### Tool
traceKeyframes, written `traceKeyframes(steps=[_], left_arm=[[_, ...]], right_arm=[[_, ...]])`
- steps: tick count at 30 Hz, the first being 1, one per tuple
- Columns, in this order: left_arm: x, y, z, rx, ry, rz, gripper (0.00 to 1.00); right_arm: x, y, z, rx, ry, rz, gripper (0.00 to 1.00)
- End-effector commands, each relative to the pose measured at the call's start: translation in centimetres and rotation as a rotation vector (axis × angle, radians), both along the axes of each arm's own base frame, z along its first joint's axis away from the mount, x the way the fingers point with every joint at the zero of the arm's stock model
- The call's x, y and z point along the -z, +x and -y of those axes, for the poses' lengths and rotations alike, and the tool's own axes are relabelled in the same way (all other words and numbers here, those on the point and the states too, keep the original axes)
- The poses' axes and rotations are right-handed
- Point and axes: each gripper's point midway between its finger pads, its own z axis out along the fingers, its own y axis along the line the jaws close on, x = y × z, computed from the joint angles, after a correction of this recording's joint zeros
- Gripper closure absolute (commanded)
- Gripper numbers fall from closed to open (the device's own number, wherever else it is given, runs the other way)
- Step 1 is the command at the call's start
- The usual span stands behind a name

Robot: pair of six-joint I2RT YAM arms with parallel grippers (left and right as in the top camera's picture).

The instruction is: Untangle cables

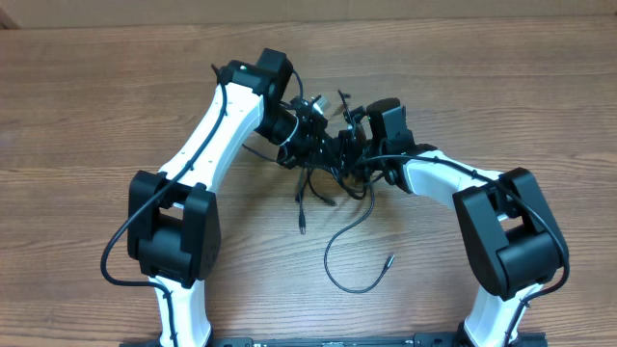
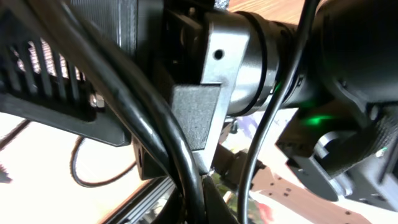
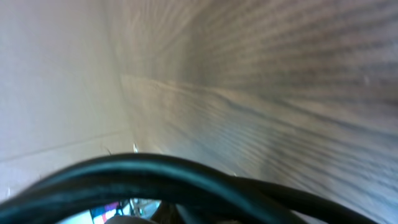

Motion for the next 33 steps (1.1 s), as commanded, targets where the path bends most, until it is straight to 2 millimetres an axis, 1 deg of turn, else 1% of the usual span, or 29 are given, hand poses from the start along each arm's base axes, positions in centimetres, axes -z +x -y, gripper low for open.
traceKeyframes(steps=[1, 5, 7, 11, 13, 16, 19, 21, 28, 33], left_arm=[[0.1, 1.3, -1.3, 0.051, 0.058, 0.16, 0.96], [1.5, 2.2, -3.2, 0.084, 0.153, 0.242, 0.96], [1.8, 2.4, -3.7, 0.113, 0.178, 0.276, 0.96], [2.5, 2.2, -4.7, 0.168, 0.23, 0.315, 0.96], [3.1, 2.3, -5.6, 0.185, 0.288, 0.324, 0.96], [3.9, 2.2, -6.6, 0.208, 0.349, 0.334, 0.96], [4.5, 1.9, -6.9, 0.233, 0.354, 0.338, 0.96], [5.0, 1.7, -7.0, 0.235, 0.356, 0.331, 0.96], [6.7, 0.5, -7.3, 0.257, 0.36, 0.296, 0.96], [7.3, -0.1, -7.5, 0.271, 0.361, 0.278, 0.96]], right_arm=[[-1.5, -1.5, 0.6, -0.139, 0.09, 0.041, 0.96], [-3.9, -2.9, 1.6, -0.237, 0.227, 0.043, 0.96], [-4.5, -3.0, 2.1, -0.24, 0.252, 0.03, 0.96], [-5.1, -2.4, 3.5, -0.202, 0.253, 0.025, 0.96], [-5.9, -2.1, 4.1, -0.195, 0.269, 0.038, 0.96], [-7.6, -1.8, 5.2, -0.197, 0.319, 0.064, 0.96], [-9.5, -1.4, 6.5, -0.203, 0.394, 0.073, 0.96], [-10.2, -0.8, 7.5, -0.184, 0.422, 0.06, 0.96], [-10.8, 1.5, 11.5, -0.052, 0.442, -0.006, 0.96], [-10.8, 2.8, 14.7, 0.038, 0.445, -0.01, 0.96]])
